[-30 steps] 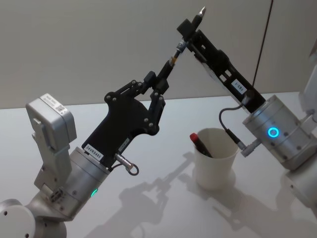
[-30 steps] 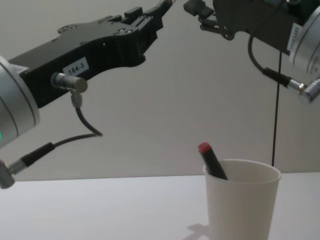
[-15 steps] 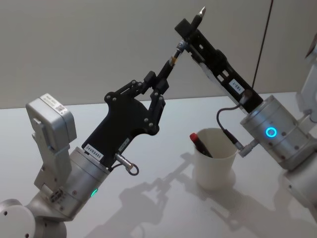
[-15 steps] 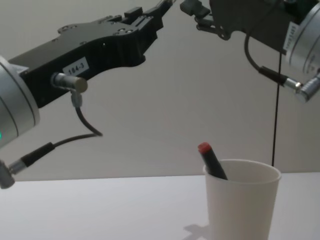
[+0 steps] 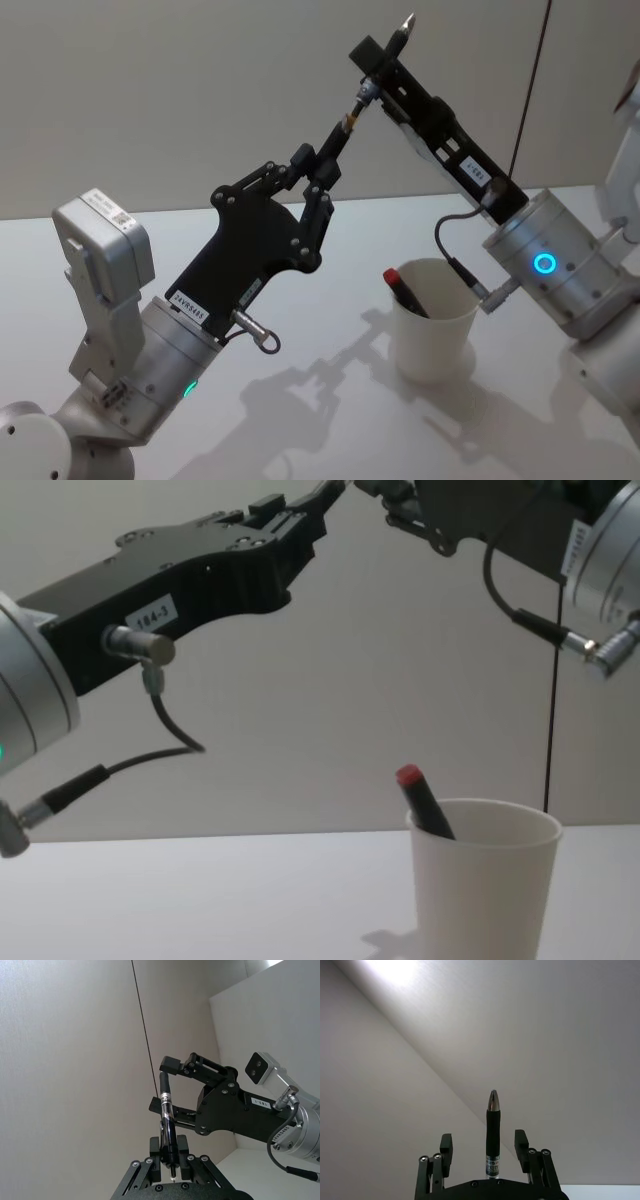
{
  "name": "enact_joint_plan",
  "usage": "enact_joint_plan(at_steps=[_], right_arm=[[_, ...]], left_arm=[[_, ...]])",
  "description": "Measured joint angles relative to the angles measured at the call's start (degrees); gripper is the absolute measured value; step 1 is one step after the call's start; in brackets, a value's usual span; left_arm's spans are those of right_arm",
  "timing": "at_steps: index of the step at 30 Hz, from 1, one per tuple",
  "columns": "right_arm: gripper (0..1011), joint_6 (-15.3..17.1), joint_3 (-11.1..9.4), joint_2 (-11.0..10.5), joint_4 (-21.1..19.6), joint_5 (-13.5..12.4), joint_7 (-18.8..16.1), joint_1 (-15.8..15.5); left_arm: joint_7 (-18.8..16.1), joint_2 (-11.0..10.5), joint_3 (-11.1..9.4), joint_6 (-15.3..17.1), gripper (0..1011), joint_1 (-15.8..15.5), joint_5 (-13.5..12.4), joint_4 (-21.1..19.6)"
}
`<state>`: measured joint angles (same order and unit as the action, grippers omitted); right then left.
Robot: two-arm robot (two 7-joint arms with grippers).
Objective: Place the pen into the pen holder.
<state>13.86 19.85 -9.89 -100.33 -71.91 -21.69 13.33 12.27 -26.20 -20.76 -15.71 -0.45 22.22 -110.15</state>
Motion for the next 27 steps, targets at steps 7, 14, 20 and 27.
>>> enact_joint_plan(at_steps=[7, 14, 20, 27], right_arm=[[622, -0.05, 0.08, 0.00, 0.06, -0.04, 0.00, 0.12], [387, -0.09, 0.11, 0.00, 0.10, -0.06, 0.00, 0.16], [187, -0.10, 0.15, 0.00, 0.13, -0.06, 0.00, 0.18], [130, -0.12, 0.16, 0.00, 0.14, -0.06, 0.01, 0.22]], left_arm=[[0.00, 0.00, 0.00, 0.00, 195, 0.00, 0.00, 0.00], [0.00, 0.00, 0.00, 0.00, 195, 0.00, 0.00, 0.00], [0.00, 0.00, 0.00, 0.00, 195, 0.00, 0.00, 0.00], [0.01, 0.00, 0.00, -0.02, 195, 0.00, 0.00, 0.00]])
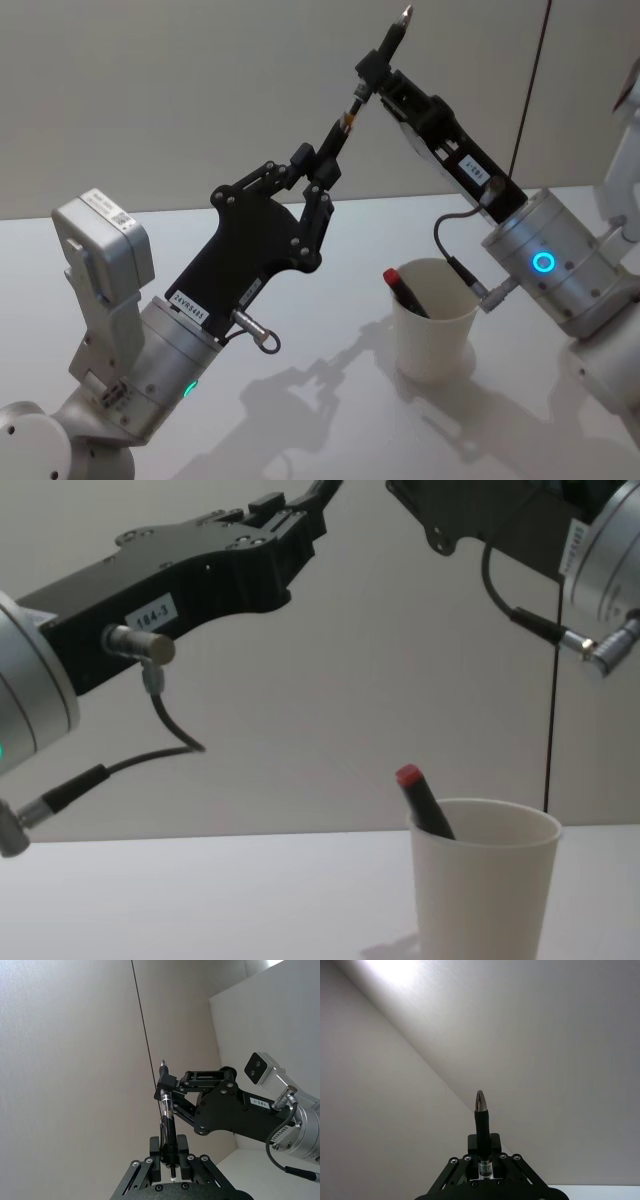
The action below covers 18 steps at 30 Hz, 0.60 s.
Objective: Place the pen into the pen holder.
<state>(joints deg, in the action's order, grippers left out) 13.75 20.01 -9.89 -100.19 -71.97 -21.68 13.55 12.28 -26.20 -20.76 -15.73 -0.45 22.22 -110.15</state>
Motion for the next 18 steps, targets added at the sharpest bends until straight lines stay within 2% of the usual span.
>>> enact_joint_plan(at_steps=[18], right_arm=[[130, 0.01, 0.00, 0.00, -0.01, 0.00, -0.01, 0.03]], left_arm=[[0.00, 0.00, 0.00, 0.01, 195, 0.00, 0.00, 0.00]])
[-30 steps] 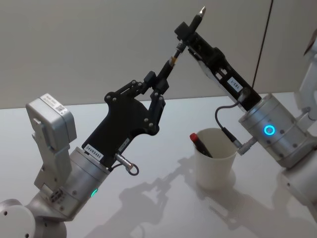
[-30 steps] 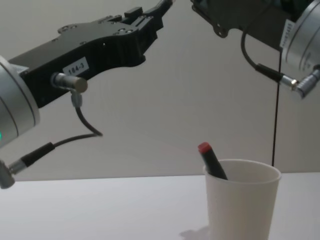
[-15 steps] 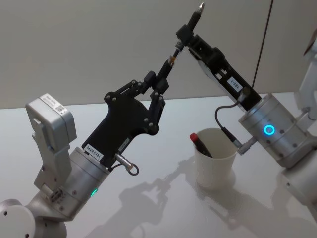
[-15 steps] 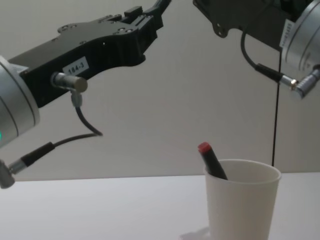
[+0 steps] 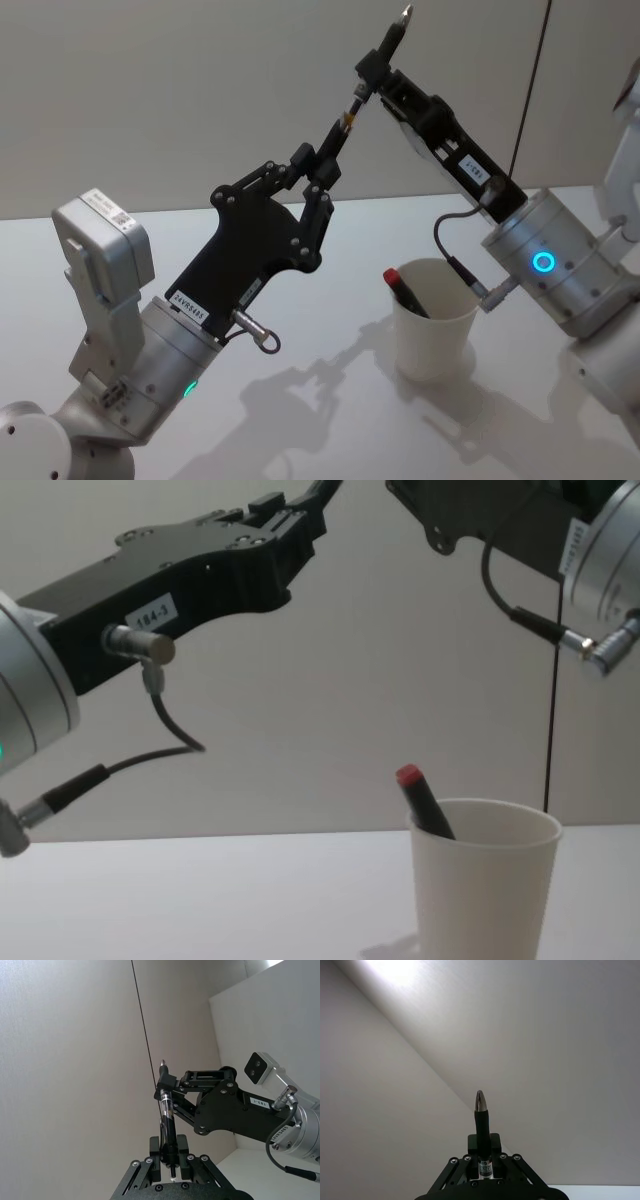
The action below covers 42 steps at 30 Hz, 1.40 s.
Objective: Place the pen into the pen holder.
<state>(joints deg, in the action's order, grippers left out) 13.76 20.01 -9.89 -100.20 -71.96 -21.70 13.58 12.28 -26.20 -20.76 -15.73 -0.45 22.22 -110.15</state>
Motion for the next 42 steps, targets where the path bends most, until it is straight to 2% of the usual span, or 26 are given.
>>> enact_joint_plan(at_steps=[8, 13, 14, 19, 26, 31, 32, 36, 42], right_arm=[[130, 0.00, 0.00, 0.00, -0.01, 0.00, -0.01, 0.00], [130, 0.00, 0.00, 0.00, -0.02, 0.00, -0.03, 0.00], [130, 0.00, 0.00, 0.00, -0.02, 0.00, -0.03, 0.00], [130, 0.00, 0.00, 0.00, -0.02, 0.00, -0.03, 0.00], [130, -0.01, 0.00, 0.00, -0.02, 0.00, -0.03, 0.00], [130, -0.37, -0.09, -0.18, -0.03, 0.16, -0.05, 0.17], [130, -0.65, -0.22, -0.30, -0.07, 0.35, -0.07, 0.28], [130, -1.70, -0.81, -0.86, -0.45, 0.91, -0.13, 0.70], [130, -3.39, -2.75, -2.93, -1.59, 1.35, 0.00, 1.43]], left_arm=[[0.00, 0.00, 0.00, 0.03, 205, 0.00, 0.00, 0.00], [-0.01, 0.00, 0.00, 0.07, 310, 0.00, -0.01, 0.00], [-0.01, 0.00, 0.00, 0.07, 374, 0.00, -0.01, 0.00], [-0.01, 0.00, 0.00, 0.07, 503, 0.00, -0.01, 0.00], [-0.01, 0.00, 0.00, 0.06, 752, 0.00, -0.01, 0.00], [-0.01, 0.00, 0.00, 0.04, 858, 0.00, -0.01, 0.00], [0.00, 0.00, 0.00, 0.04, 926, 0.00, -0.01, 0.00], [0.00, 0.00, 0.00, 0.02, 1001, 0.00, -0.01, 0.00], [0.00, 0.00, 0.00, 0.01, 1001, 0.00, -0.01, 0.00]])
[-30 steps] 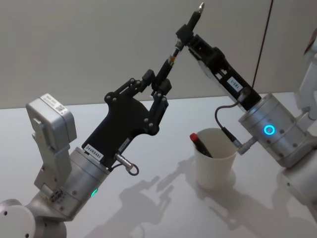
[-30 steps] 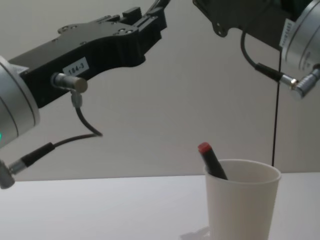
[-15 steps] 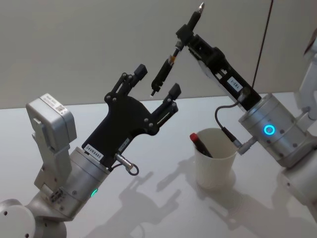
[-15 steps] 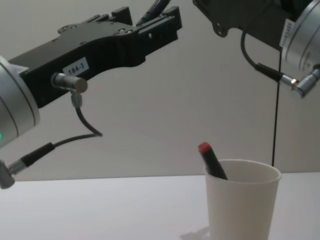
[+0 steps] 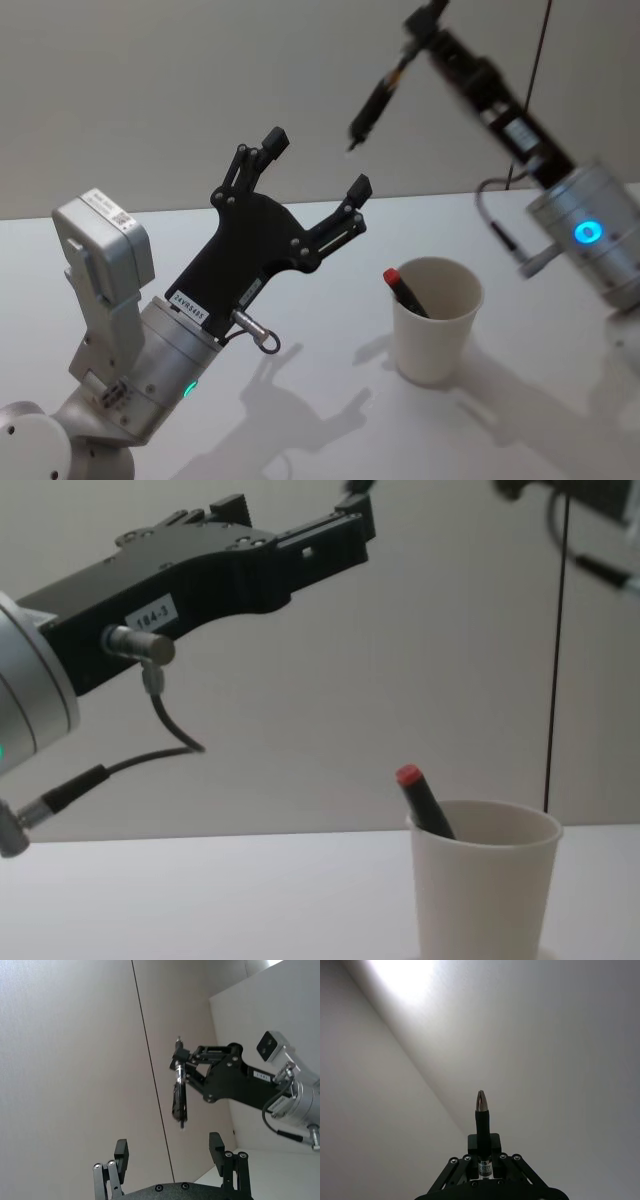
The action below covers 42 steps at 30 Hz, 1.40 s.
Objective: Place the pen into the pen holder.
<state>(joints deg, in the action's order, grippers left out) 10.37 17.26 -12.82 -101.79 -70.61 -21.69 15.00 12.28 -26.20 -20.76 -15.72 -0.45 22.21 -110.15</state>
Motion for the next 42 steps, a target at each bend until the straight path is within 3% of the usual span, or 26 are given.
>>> enact_joint_plan(at_steps=[8, 14, 21, 29, 35, 42], right_arm=[[130, -0.72, -3.72, -5.00, -2.48, -1.23, 0.44, 0.03], [130, 0.86, -5.77, -9.05, -4.57, -2.12, 0.14, -0.82], [130, 3.31, -6.49, -12.48, -6.80, -1.38, -1.14, -2.40], [130, 5.85, -5.44, -15.12, -8.83, 2.64, -2.96, -4.44], [130, 6.58, -4.52, -16.54, -9.82, 6.14, -3.49, -5.59], [130, 5.54, -3.56, -18.71, -11.16, 12.19, -3.08, -7.45]], left_arm=[[-0.77, -0.65, 0.45, 0.40, 1001, 0.36, -0.04, -0.40], [-2.68, -2.18, 1.59, 1.91, 1001, 0.92, -0.26, -1.48], [-5.93, -4.99, 3.94, 6.93, 1001, 0.98, -1.22, -3.72], [-7.95, -7.45, 6.40, 14.12, 1001, -0.38, -2.28, -5.73], [-8.67, -8.32, 7.35, 16.92, 1001, -1.00, -2.63, -6.41], [-9.29, -9.07, 8.18, 19.37, 1001, -1.51, -2.95, -7.01]])
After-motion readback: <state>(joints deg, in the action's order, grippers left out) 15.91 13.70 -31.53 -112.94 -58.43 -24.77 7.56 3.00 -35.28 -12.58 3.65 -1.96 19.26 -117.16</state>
